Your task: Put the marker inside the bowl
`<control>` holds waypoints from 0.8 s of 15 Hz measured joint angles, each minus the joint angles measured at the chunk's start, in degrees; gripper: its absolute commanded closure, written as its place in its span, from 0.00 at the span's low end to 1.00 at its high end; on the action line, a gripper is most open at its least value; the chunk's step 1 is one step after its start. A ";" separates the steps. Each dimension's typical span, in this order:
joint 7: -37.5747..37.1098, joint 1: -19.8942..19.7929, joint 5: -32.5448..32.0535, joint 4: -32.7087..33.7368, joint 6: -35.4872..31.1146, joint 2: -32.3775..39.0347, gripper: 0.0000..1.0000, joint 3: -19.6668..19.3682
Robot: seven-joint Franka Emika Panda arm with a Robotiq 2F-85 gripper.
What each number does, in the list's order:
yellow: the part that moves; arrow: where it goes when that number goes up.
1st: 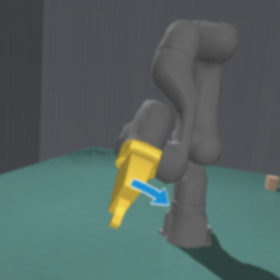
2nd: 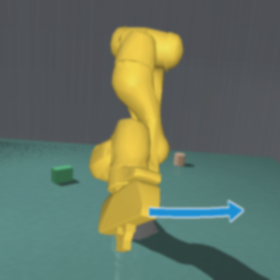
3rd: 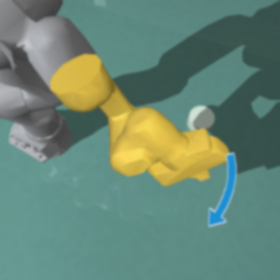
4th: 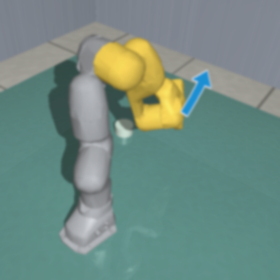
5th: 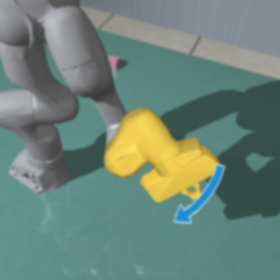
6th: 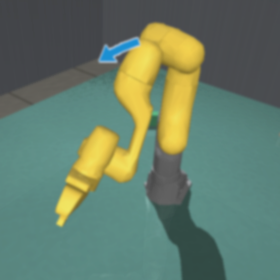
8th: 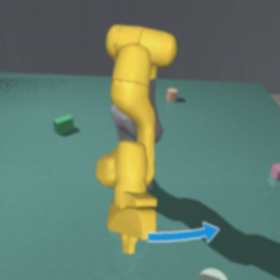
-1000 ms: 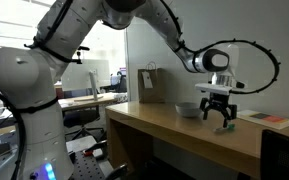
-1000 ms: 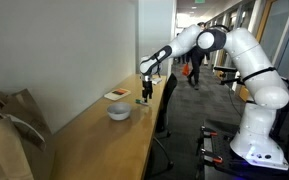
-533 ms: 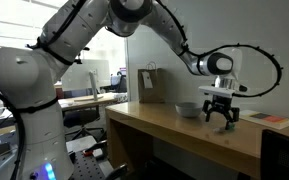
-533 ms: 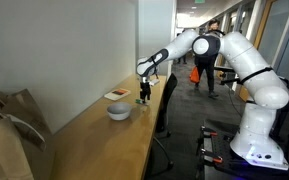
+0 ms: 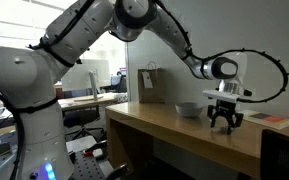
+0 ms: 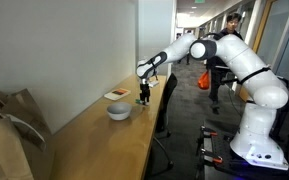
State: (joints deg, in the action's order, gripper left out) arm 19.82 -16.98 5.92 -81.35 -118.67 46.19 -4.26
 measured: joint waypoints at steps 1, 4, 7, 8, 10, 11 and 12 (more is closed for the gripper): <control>0.00 -0.06 -0.01 0.42 0.01 0.12 0.60 0.00; 0.00 -0.17 -0.02 1.13 0.01 0.28 0.82 0.00; 0.00 -0.23 -0.03 1.39 0.01 0.37 1.00 0.00; 0.00 -0.23 -0.03 1.44 0.01 0.40 0.96 0.01; 0.00 -0.23 -0.03 1.54 0.01 0.44 0.95 0.06; 0.00 -0.23 -0.06 1.62 0.01 0.50 0.95 0.07; 0.01 -0.23 -0.23 1.76 0.01 0.57 0.95 0.07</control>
State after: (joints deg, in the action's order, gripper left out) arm 19.83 -17.21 5.68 -79.59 -118.66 46.76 -4.19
